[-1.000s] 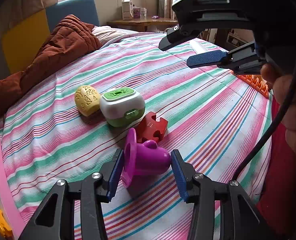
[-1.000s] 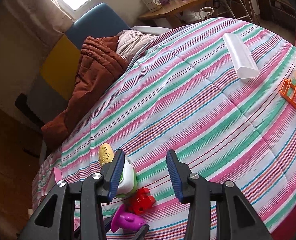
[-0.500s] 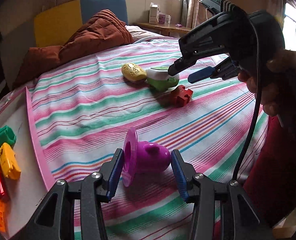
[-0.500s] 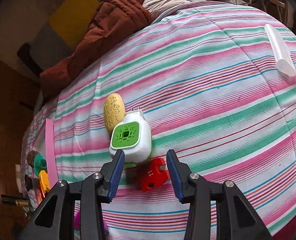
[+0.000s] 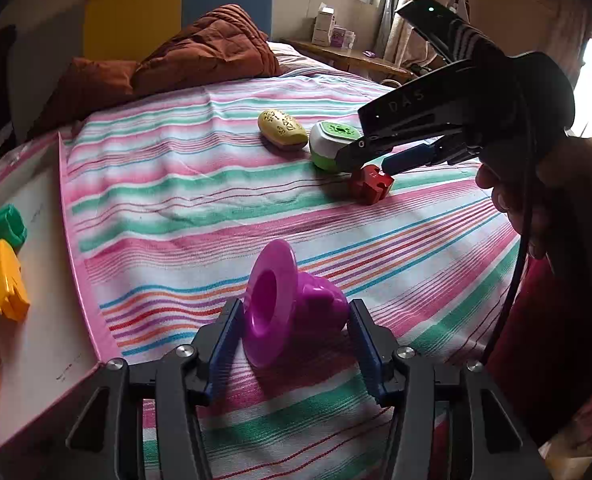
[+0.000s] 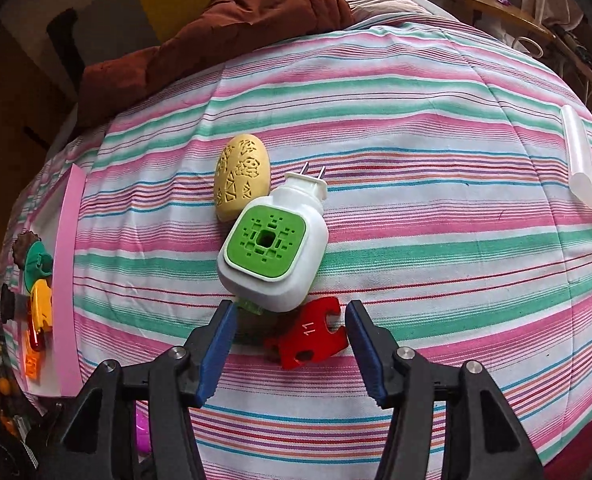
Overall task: Organize rigid objects
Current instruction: 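Grasp the magenta cup toy with the left gripper while the right grasps the red puzzle piece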
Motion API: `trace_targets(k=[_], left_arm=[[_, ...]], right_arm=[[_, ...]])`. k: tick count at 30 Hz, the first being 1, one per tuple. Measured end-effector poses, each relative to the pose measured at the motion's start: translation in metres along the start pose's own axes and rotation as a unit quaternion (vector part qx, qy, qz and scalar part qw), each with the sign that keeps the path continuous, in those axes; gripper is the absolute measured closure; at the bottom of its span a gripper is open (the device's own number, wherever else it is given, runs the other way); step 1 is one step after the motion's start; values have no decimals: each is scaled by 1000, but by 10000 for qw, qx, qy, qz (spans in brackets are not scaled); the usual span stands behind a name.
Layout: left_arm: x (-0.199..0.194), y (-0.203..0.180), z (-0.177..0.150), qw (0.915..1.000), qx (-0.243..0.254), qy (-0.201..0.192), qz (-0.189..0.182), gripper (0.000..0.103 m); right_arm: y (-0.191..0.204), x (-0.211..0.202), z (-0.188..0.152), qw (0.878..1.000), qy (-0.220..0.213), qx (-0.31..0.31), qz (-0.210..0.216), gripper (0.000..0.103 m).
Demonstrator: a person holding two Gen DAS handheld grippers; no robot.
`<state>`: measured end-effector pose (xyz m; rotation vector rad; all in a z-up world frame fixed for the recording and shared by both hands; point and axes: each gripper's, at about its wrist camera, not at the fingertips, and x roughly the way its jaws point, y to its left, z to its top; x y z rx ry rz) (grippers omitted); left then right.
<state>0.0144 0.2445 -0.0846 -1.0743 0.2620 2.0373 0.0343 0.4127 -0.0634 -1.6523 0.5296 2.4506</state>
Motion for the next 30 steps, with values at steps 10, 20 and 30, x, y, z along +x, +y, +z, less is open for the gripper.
trace_targets(k=[10, 20, 30], left_arm=[[0, 0, 2, 10000, -45, -49, -1, 48], [-1, 0, 2, 10000, -72, -46, 16, 49], [-31, 2, 4, 9996, -176, -205, 56, 89]], right_arm=[[13, 18, -8, 9950, 279, -668, -687, 54], [6, 18, -10, 9948, 300, -658, -719, 56], [14, 21, -14, 9926, 192, -848, -845, 56]])
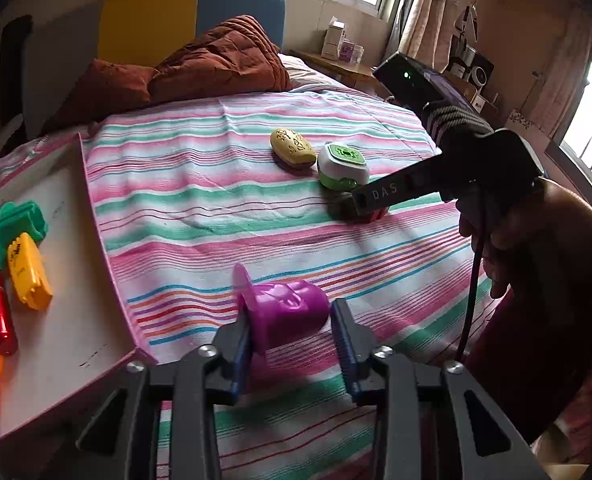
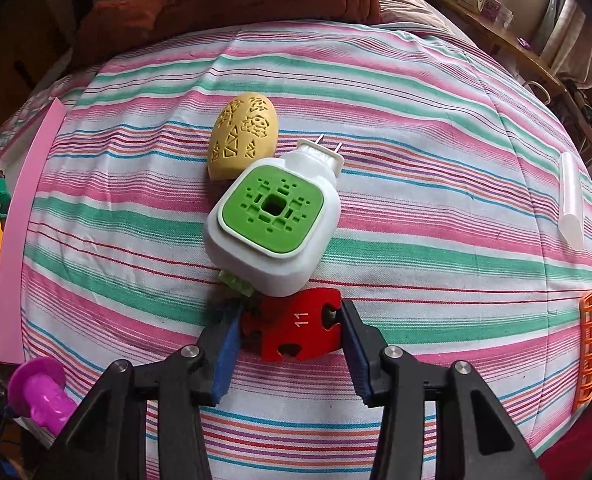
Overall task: Organize rigid objects
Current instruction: 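Grasp the magenta cup toy with the left gripper while the right grasps the red puzzle piece, then carry the magenta cup toy into the tray and open the left gripper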
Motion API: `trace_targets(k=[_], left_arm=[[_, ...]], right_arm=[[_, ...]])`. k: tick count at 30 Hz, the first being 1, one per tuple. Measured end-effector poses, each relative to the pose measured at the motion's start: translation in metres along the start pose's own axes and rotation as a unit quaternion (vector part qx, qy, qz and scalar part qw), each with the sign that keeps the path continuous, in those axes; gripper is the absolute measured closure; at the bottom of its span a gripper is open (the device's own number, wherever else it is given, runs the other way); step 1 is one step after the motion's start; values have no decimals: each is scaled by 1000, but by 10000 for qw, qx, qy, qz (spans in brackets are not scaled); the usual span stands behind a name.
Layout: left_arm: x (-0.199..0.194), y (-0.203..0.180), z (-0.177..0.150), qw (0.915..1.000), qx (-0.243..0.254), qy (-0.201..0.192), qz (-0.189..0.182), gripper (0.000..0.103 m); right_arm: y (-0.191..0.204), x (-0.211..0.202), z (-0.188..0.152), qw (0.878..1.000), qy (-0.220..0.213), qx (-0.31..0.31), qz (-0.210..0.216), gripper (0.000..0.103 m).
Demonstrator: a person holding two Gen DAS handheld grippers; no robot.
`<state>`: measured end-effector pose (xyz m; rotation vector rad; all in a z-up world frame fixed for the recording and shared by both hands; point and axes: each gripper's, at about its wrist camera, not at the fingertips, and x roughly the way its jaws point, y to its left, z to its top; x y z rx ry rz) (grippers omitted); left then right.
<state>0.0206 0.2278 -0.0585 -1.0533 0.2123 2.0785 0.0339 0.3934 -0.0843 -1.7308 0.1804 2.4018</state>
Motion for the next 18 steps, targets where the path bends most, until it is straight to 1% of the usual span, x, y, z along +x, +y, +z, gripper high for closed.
trace_targets(k=[1, 3, 5, 8, 9, 12, 18], left_arm=[[-4, 1, 1, 10000, 8, -24, 55, 88], [-10, 5, 1, 10000, -55, -54, 30, 88], [-10, 11, 0, 9999, -84, -61, 118, 88], [-1, 23, -5, 9995, -247, 69, 188, 88], [1, 27, -7, 9994, -293, 80, 153, 88], [1, 24, -7, 9997, -159, -1, 164, 88], [5, 17, -2, 9999, -105, -32, -55, 89]], right_arm=[[0, 0, 0, 10000, -9, -22, -20, 56], [2, 0, -3, 9999, -25, -75, -66, 56], [2, 0, -3, 9999, -42, -111, -97, 57], [-3, -5, -2, 9998, -53, -121, -116, 57], [-5, -6, -2, 9998, -58, -124, -123, 57], [-2, -7, -3, 9998, -69, -141, -152, 57], [0, -6, -3, 9998, -63, -132, -144, 57]])
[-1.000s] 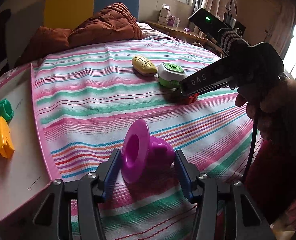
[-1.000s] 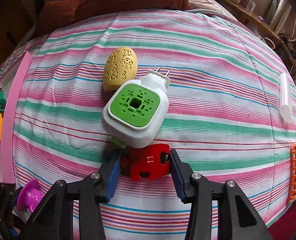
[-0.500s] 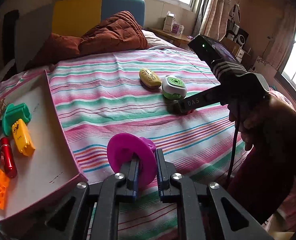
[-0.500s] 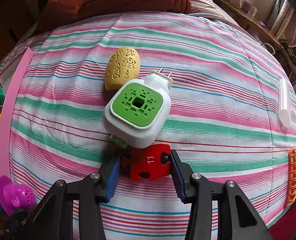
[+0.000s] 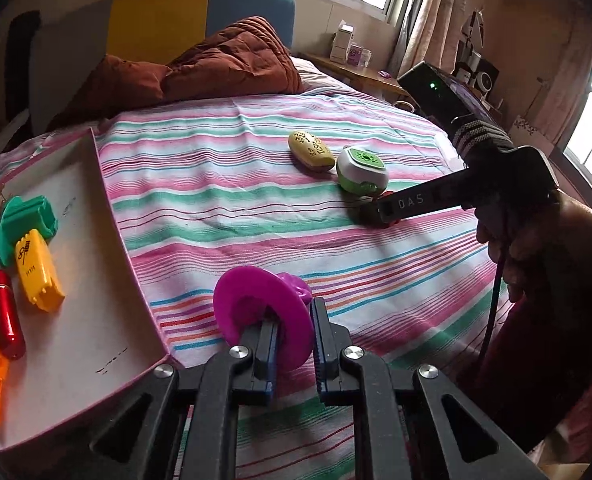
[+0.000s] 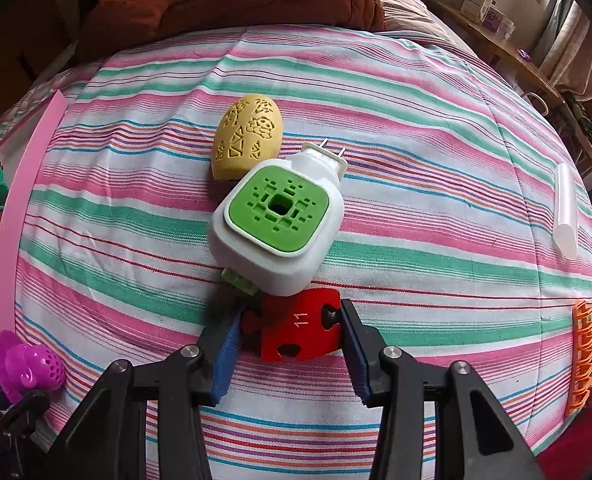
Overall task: Organize rigid objects
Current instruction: 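Carry the magenta cup toy into the tray and open the left gripper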
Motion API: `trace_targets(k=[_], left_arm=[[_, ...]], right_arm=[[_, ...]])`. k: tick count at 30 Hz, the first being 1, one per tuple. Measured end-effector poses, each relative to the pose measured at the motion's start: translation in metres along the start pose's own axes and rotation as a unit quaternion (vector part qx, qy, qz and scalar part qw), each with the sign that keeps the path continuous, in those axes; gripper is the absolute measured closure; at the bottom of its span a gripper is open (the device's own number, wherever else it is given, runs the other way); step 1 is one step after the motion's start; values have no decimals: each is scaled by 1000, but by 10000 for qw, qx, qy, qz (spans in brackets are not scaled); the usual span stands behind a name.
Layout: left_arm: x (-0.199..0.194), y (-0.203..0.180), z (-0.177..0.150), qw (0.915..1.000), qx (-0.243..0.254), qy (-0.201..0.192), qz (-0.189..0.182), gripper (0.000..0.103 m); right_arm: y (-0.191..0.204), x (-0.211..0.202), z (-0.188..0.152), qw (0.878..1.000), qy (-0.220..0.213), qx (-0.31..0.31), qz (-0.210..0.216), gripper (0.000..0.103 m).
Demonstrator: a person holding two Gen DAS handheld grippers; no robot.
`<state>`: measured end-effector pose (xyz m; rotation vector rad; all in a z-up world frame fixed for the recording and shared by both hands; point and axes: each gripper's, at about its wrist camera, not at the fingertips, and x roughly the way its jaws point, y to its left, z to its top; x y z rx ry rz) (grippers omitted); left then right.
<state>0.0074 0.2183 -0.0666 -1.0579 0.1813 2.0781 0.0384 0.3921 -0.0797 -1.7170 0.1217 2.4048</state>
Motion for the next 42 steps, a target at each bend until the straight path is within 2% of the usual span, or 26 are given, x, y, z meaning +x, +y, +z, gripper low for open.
trace_targets(k=[7, 11, 17, 22, 27, 33, 35, 38, 39, 40, 42], left_arm=[[-12, -2, 7, 9998, -99, -84, -144, 89], [-32, 3, 9, 9996, -187, -217, -79, 89], [-77, 33, 7, 9966, -482, -610, 275, 89], [-105, 81, -7, 9884, -997, -799, 823, 89], [-110, 124, -31, 9796, -1505, -650, 1161, 89], [-100, 138, -47, 9777, -1501, -490, 1387, 88], [-94, 141, -47, 9780, -1507, -409, 1382, 86], [-91, 145, -48, 9759, -1654, -415, 1363, 67], [-93, 145, -49, 9748, -1679, -466, 1389, 58], [-97, 144, -49, 9739, -1687, -535, 1423, 54], [-101, 144, -50, 9726, -1687, -586, 1486, 54]], right_arm=[[15, -2, -4, 10000, 2, -21, -2, 57], [16, -2, -2, 10000, -8, -62, -30, 57], [21, -3, -3, 9998, -40, -144, -107, 57], [25, -3, -2, 9997, -54, -167, -143, 57], [16, 8, 6, 9997, -58, -180, -145, 57], [16, 9, 7, 9997, -64, -195, -163, 57], [15, 10, 7, 9997, -66, -189, -159, 57], [15, 10, 7, 9997, -67, -195, -162, 57], [15, 10, 7, 9997, -67, -197, -161, 57], [15, 10, 7, 9997, -67, -197, -161, 57], [16, 10, 7, 9996, -73, -203, -170, 57]])
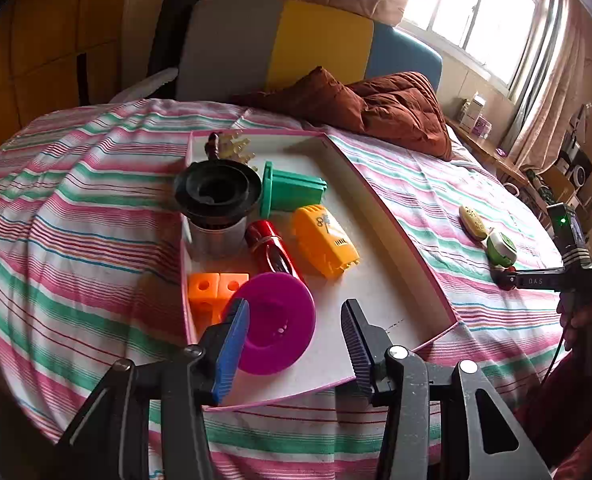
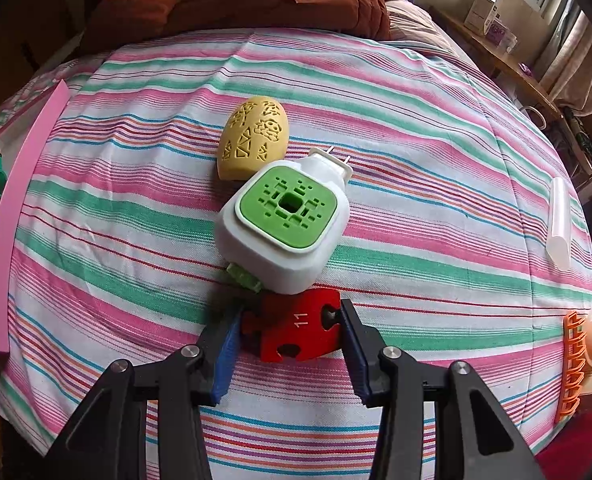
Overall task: Organize rigid objects
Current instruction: 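Carry the magenta cup toy into the tray and open the left gripper, then carry the red puzzle piece into the tray and open the right gripper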
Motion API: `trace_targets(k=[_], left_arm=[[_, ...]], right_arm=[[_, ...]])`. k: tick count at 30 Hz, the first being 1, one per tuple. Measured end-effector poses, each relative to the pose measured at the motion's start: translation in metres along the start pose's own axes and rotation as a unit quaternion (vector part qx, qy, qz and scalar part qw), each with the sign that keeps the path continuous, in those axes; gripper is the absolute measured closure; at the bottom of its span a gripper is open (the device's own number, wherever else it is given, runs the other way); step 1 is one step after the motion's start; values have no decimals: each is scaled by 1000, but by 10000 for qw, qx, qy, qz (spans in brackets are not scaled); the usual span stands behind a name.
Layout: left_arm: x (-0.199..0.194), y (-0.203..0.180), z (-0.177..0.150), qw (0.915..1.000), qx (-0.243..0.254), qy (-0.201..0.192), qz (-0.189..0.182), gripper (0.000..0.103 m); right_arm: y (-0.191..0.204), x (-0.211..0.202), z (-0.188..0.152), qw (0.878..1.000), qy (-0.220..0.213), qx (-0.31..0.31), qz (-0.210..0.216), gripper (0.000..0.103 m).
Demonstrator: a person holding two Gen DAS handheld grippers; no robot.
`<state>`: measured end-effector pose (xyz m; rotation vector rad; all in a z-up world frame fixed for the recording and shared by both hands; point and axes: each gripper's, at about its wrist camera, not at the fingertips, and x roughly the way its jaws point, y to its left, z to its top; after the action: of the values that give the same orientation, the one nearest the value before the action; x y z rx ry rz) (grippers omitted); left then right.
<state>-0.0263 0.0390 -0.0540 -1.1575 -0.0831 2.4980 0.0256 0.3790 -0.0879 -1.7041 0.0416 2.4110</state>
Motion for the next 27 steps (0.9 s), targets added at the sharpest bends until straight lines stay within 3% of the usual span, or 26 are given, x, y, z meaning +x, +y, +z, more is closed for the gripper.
trace_targets(k=[6, 13, 21, 27], left_arm=[[-18, 12, 4, 9993, -236, -214, 172, 50], [-25, 34, 5, 9961, -623, -189, 598, 50], [-32, 44, 2, 9940, -715, -237, 797, 48], [-36, 52, -1, 9928, -818, -239, 843, 48]], right_arm=[[2, -1, 1, 9999, -6, -47, 115, 57], [36, -18, -6, 9961, -132, -344, 798, 57], [133, -89, -10, 9682, -1067, -1220, 1907, 57], [217, -98, -20, 9485, -1038, -2015, 2211, 57]])
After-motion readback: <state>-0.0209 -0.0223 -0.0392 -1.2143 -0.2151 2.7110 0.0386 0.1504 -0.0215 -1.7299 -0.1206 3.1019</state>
